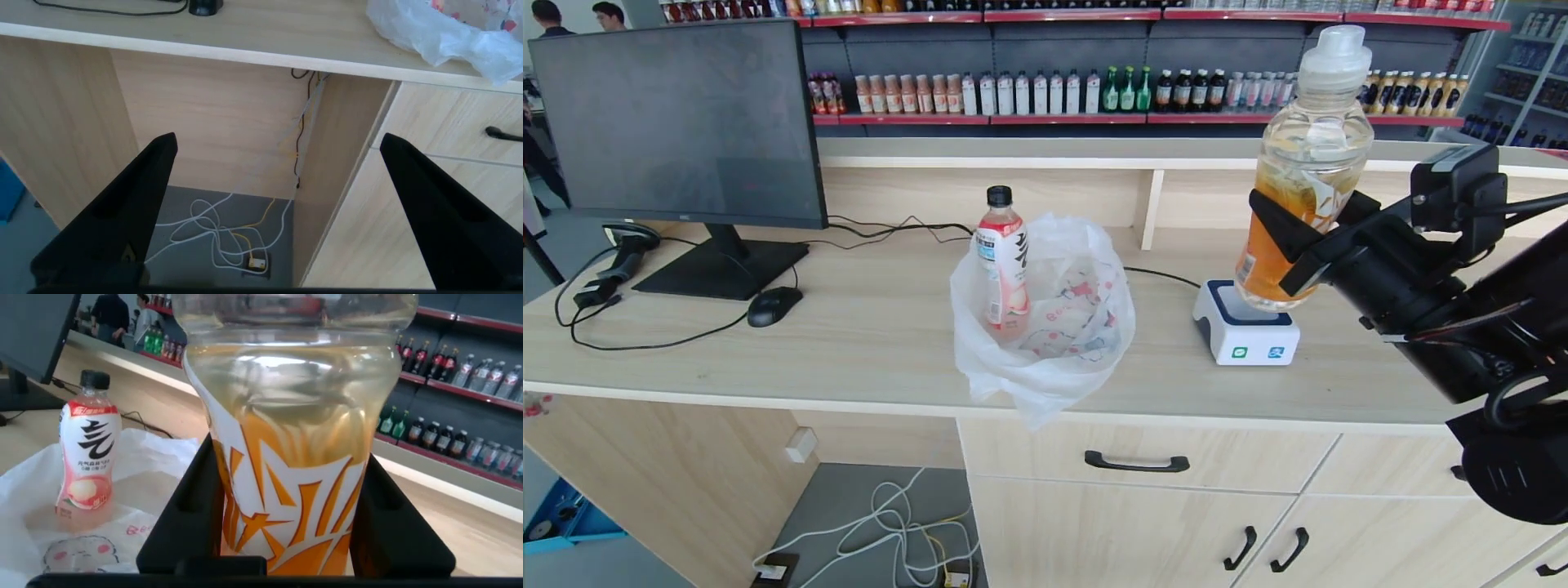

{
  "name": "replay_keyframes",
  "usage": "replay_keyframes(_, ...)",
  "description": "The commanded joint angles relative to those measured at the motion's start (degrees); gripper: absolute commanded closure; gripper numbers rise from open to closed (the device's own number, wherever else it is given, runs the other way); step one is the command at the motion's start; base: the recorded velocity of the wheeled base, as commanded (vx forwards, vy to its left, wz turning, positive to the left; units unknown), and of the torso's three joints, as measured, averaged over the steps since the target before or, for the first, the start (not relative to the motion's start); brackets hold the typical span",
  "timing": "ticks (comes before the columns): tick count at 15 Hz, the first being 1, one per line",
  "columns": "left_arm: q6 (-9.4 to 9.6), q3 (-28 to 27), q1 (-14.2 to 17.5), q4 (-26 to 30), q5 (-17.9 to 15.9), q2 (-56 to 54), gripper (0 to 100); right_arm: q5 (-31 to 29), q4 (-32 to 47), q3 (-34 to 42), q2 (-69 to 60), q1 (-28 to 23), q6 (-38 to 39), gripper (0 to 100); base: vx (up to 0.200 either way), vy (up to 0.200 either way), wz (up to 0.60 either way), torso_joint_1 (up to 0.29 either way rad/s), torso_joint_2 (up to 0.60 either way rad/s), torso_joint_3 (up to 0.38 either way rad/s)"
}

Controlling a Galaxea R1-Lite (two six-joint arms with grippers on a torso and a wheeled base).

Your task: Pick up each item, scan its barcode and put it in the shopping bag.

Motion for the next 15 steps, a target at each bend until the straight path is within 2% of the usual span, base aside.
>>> replay_keyframes(1, -0.02, 0.00, 0.00, -0.04, 0.01, 0.06, 0, -0.01, -0.06, -0.07, 0.80, 0.06, -0.02, 100, 0.000, 0.200, 0.00, 0.002, 0.00, 0.007)
replay_keyframes(4, 0.07, 0.00, 0.00, -0.04, 0.01, 0.06, 0, -0.01, -0.06, -0.69, 1.06, -0.02, -0.02, 100, 0.000, 0.200, 0.00, 0.002, 0.00, 0.004)
replay_keyframes(15, 0.16, 0.00, 0.00, -0.04, 0.01, 0.06, 0, -0.01, -0.06, -0.60, 1.15, -0.02, 0.07, 100, 0.000, 0.000, 0.00, 0.000, 0.00, 0.000)
